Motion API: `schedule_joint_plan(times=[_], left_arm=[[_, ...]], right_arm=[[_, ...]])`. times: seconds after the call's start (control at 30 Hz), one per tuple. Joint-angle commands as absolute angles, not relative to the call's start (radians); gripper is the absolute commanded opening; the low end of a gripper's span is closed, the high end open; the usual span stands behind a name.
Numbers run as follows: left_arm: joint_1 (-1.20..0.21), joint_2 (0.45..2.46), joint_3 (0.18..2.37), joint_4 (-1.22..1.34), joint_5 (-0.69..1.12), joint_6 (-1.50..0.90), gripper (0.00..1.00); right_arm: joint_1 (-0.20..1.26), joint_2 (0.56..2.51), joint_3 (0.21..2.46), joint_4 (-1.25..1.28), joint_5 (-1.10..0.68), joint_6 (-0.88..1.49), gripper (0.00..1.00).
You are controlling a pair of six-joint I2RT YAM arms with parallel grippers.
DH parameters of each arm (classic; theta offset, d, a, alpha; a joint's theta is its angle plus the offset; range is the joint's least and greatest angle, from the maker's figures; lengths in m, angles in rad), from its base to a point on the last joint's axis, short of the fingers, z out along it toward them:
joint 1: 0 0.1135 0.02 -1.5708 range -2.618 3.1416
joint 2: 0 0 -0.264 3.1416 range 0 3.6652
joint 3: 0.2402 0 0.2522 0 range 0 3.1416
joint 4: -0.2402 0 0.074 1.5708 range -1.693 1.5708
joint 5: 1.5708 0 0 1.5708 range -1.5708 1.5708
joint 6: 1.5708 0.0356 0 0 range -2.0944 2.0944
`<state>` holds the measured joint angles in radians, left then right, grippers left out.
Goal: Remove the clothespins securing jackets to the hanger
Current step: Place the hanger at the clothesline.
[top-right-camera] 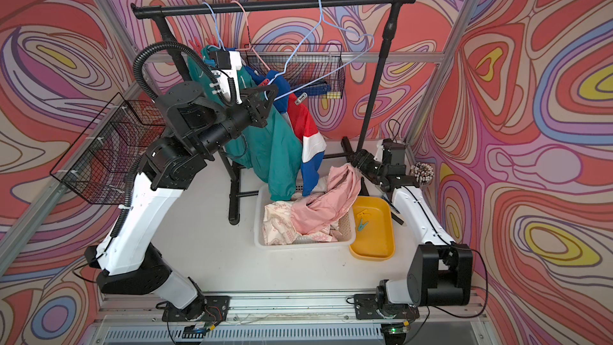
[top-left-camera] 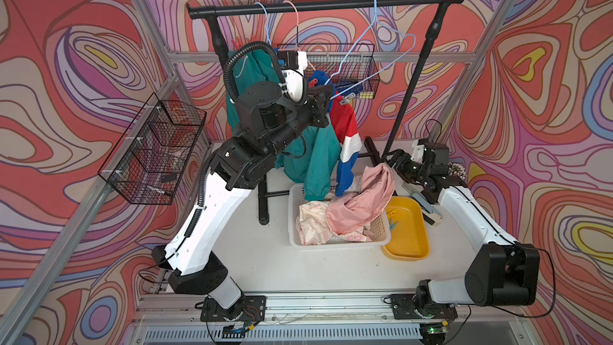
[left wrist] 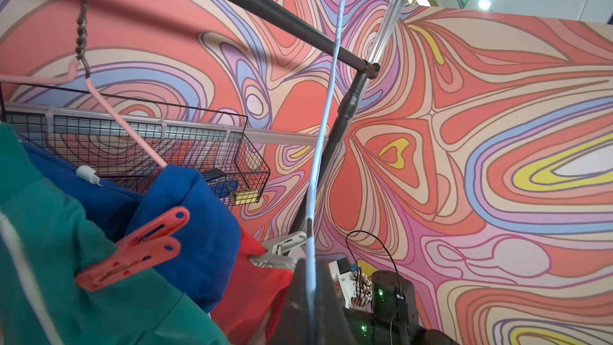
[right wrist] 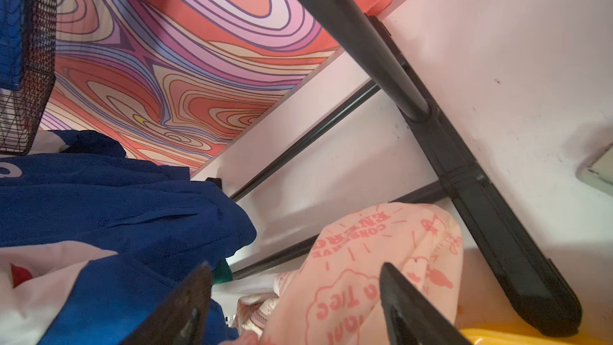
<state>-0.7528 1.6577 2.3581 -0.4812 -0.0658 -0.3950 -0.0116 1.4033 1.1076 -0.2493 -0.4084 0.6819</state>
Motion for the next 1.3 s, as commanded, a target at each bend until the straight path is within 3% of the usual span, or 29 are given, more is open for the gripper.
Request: schedule_joint_plan(times=[0.0,0.37,0.73,0.77,0.8,0.9,1.07,1.27], left_arm=[[-0.757,1.718,2.461,-0.491,-0.12,-0.38,0.0],[-0.772,1.769,2.478,-0.575,-0.094,-0.404,0.0],[-0.807,1.675,2.297,-0.544,-0.054,-0.4,0.0],[-0.808,1.662,2.275,-0.532,-0.052,-0.395,0.03],[-0.808,1.65,2.26,-0.524,-0.048,-0.386,0.13],[-0.808,1.639,2.259,-0.524,-0.004,-0.357,0.5],[-0.808,1.599,2.253,-0.521,0.107,-0.305,0.96],[-0.808,1.408,2.038,-0.489,0.175,-0.243,1.0]], right_arm=[[-0.003,1.413,1.126,-0.23,-0.422,0.675,0.81],[-0.002,1.416,1.118,-0.211,-0.428,0.678,0.81],[0.001,1.425,1.11,-0.212,-0.406,0.675,0.84],[0.001,1.428,1.111,-0.214,-0.403,0.672,0.85],[0.001,1.432,1.113,-0.219,-0.398,0.668,0.85],[0.002,1.432,1.123,-0.232,-0.376,0.664,0.87],[0.002,1.426,1.138,-0.264,-0.312,0.645,0.94],[0.026,1.478,1.155,-0.248,-0.379,0.647,0.93]])
